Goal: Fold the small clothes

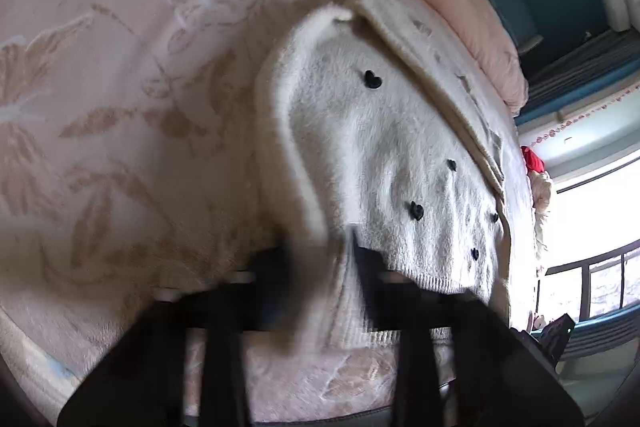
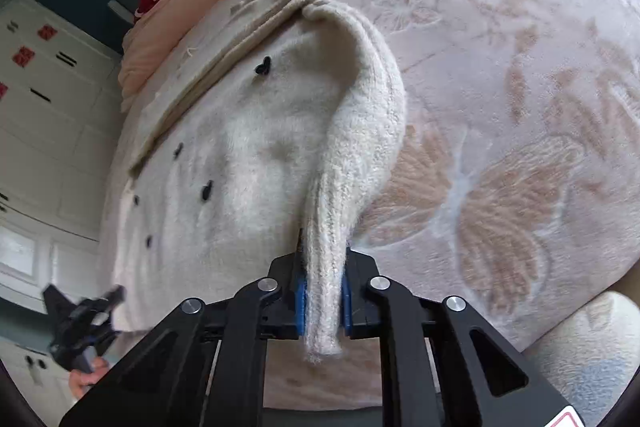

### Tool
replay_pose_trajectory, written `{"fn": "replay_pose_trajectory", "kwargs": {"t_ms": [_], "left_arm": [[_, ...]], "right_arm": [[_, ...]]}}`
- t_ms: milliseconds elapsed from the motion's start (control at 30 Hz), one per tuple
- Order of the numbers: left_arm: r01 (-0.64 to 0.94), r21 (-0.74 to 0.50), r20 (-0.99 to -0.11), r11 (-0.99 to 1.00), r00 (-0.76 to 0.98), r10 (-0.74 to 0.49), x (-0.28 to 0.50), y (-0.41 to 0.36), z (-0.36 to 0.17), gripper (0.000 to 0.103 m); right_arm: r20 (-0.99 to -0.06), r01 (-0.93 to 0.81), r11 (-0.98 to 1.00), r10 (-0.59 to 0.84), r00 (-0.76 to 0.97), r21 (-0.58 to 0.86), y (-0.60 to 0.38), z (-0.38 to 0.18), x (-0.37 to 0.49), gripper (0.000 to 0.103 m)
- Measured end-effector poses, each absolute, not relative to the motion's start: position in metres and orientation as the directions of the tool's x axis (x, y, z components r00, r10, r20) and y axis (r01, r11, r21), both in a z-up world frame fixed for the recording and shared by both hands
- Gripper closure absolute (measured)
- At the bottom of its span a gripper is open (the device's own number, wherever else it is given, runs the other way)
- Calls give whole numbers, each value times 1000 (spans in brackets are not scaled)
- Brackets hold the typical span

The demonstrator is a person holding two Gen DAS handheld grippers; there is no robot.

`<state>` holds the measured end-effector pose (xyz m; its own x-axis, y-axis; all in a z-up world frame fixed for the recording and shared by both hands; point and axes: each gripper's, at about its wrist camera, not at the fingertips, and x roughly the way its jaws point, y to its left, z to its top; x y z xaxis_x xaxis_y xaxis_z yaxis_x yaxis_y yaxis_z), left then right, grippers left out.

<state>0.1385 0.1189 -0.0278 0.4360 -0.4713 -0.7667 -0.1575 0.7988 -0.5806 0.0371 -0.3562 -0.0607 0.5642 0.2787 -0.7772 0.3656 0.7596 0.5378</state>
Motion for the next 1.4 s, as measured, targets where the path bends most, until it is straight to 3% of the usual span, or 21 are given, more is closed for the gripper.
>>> {"fn": "replay_pose_trajectory", "kwargs": {"t_ms": [133, 367, 500, 667, 1100, 1233, 1400], "left_arm": [[-153, -583, -750, 798, 479, -456, 128, 129, -1, 96], [-117, -577, -749, 808, 470, -467, 88, 149, 21, 97], [-87, -541, -782, 837, 417, -462, 50, 149, 23, 97], [0, -465, -840, 885, 316, -441, 0, 143, 20, 97], [138, -465, -855, 874, 184, -484, -92, 143, 80, 97], [93, -507, -819, 857, 257, -513, -75, 156, 123, 97], [198, -478, -750, 856, 415, -515, 1, 140, 183, 97]], "right_arm": [[-723, 297, 772, 283, 630, 561, -355, -21, 26, 92], [-737, 245, 829, 261, 624, 502, -354, 5, -8, 93], [-806, 231, 871, 261, 531, 434, -348, -8, -41, 93], [-914, 89, 952, 250, 320, 292, -325, -23, -86, 93], [-930, -100, 935, 351, 109, 342, -318, 31, -172, 93], [-885, -82, 906, 424, 194, 416, -330, 73, -168, 93], [-730, -17, 853, 456, 509, 521, -384, 138, -98, 93]]}}
